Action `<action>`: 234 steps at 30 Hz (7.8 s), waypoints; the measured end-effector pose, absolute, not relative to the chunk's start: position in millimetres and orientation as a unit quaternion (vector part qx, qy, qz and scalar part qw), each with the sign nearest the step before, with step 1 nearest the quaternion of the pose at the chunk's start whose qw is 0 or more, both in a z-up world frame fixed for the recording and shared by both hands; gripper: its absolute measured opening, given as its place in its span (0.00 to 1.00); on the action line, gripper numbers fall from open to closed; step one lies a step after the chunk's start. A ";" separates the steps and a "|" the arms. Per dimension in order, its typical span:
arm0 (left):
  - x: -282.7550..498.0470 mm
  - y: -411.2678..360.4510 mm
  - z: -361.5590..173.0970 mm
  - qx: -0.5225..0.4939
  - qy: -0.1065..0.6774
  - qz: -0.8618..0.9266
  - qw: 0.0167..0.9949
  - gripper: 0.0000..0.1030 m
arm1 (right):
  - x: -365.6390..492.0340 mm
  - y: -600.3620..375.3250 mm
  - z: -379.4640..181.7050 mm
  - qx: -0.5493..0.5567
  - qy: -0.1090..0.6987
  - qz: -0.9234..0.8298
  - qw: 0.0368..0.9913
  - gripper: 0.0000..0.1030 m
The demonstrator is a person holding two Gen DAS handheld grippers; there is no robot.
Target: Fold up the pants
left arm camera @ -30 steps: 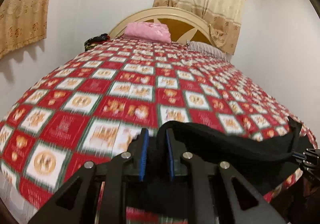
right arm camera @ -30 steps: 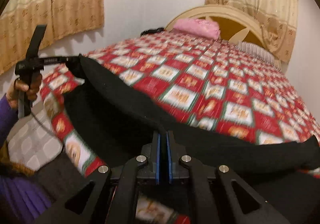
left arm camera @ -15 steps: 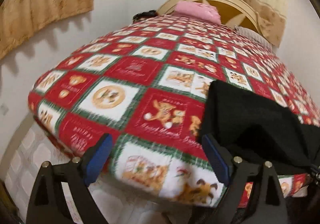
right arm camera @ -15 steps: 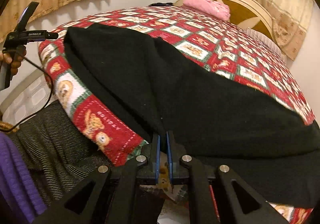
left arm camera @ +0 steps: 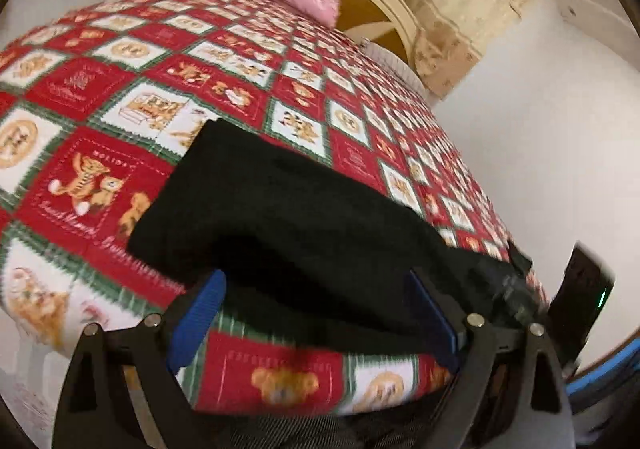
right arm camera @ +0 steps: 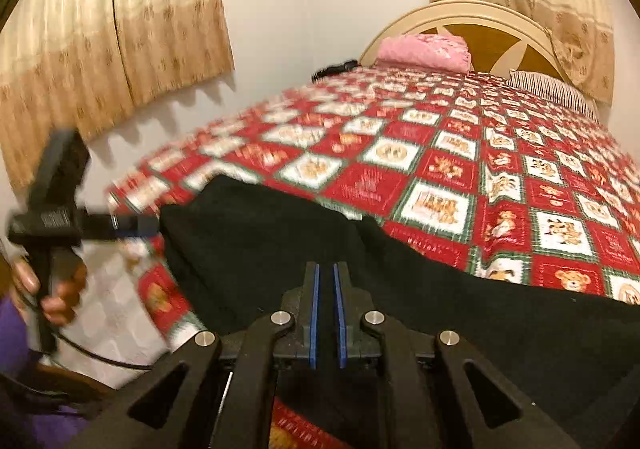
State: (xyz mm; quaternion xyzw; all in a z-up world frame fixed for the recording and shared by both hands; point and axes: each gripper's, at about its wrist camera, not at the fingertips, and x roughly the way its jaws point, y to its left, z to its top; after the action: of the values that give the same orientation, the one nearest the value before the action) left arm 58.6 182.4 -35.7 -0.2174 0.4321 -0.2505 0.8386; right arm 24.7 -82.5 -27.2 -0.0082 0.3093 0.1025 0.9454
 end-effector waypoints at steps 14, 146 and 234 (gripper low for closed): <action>70.3 218.6 -39.4 -0.288 0.377 -0.166 0.865 0.15 | 4.3 -84.6 -72.1 0.062 0.348 0.110 0.929 0.07; 64.7 106.1 -56.9 0.043 0.345 -0.055 0.936 0.73 | 82.2 -461.7 -8.1 0.041 0.454 -0.531 0.714 0.65; 45.4 59.6 -50.5 0.045 0.382 -0.144 0.912 0.80 | -233.3 -384.0 -5.0 0.302 0.183 -0.284 0.892 0.48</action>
State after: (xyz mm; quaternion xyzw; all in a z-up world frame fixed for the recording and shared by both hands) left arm 45.4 59.6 -50.5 0.0450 0.3823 -0.1440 0.9116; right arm -233.3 -384.0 -5.0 0.3020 0.1825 -0.2836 0.8917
